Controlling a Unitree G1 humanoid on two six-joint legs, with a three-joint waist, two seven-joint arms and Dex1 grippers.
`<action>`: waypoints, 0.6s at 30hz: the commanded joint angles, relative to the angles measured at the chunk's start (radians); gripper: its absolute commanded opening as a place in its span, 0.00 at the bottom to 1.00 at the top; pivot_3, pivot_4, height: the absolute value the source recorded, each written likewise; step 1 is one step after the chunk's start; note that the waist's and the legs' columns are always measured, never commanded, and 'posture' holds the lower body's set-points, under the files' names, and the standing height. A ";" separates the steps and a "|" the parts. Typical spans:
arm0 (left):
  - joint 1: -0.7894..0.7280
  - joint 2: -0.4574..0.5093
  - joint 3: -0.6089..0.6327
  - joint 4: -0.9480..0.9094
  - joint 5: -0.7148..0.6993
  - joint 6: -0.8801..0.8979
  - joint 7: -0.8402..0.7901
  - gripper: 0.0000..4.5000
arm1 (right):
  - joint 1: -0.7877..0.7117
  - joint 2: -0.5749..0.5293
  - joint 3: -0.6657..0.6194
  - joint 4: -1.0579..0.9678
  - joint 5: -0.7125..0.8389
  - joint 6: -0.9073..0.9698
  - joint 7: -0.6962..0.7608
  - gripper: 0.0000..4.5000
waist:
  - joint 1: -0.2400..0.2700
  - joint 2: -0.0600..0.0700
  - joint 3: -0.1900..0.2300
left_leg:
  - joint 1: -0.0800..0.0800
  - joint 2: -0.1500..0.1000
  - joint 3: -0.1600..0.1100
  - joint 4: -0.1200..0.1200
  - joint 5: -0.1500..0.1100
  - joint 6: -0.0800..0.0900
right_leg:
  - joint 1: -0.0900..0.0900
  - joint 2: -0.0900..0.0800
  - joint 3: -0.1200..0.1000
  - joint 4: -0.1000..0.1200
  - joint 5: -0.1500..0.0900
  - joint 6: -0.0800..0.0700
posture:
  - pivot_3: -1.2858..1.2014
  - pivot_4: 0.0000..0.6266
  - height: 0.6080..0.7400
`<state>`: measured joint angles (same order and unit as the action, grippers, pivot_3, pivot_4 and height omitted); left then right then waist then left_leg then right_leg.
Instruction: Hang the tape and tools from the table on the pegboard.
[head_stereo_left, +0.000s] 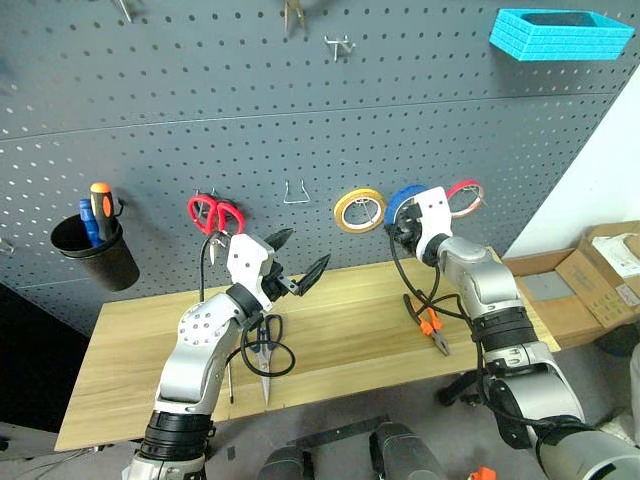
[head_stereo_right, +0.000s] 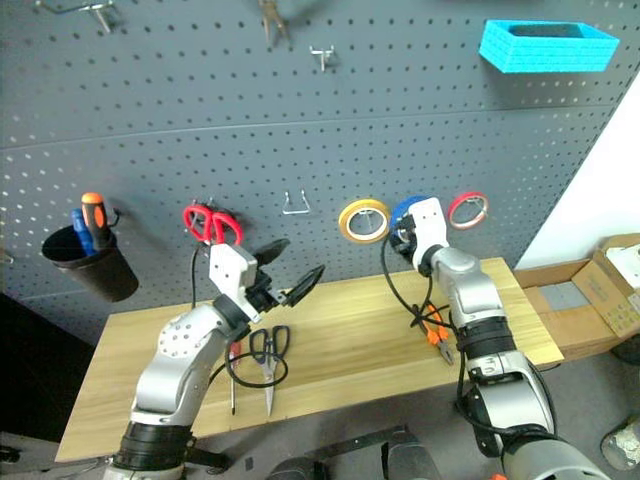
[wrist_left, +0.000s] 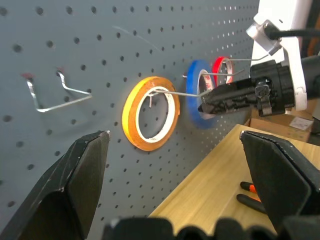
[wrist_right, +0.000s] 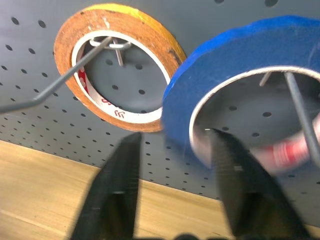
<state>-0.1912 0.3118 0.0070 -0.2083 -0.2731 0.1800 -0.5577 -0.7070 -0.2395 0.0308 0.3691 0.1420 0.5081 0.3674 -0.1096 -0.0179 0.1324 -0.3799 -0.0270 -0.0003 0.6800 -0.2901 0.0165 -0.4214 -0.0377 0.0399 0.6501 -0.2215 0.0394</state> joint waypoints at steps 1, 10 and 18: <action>0.032 0.008 0.013 -0.075 -0.014 0.017 0.015 1.00 | 0.067 -0.046 0.022 -0.139 0.002 0.063 0.051 0.73 | 0.011 0.000 0.000 | 0.000 0.000 0.000 0.000 0.000 0.000 | 0.000 0.000 0.000 0.000 0.000 0.000 | 0.49 0.21 1.00; 0.180 0.092 -0.034 -0.172 -0.010 0.118 -0.034 1.00 | 0.309 -0.292 0.074 -0.467 0.110 0.549 0.224 0.88 | 0.056 0.001 0.005 | 0.000 0.001 0.000 0.000 -0.001 0.002 | 0.001 0.000 -0.001 -0.004 -0.001 -0.001 | 0.50 0.27 1.00; 0.310 0.148 -0.112 -0.273 -0.009 0.214 -0.059 1.00 | 0.205 -0.226 -0.012 -0.199 0.053 0.693 0.032 0.88 | 0.055 -0.005 0.041 | 0.003 0.001 0.004 0.000 0.000 0.004 | 0.002 0.000 0.000 -0.004 -0.001 -0.003 | 0.51 0.39 1.00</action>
<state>0.1079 0.4415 -0.0898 -0.4078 -0.2710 0.3810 -0.5961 -0.4743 -0.4651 0.0561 0.1478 0.2059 1.1717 0.4256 -0.0547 -0.0232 0.1738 -0.3772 -0.0255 0.0034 0.6802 -0.2899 0.0205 -0.4192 -0.0379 0.0402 0.6461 -0.2229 0.0364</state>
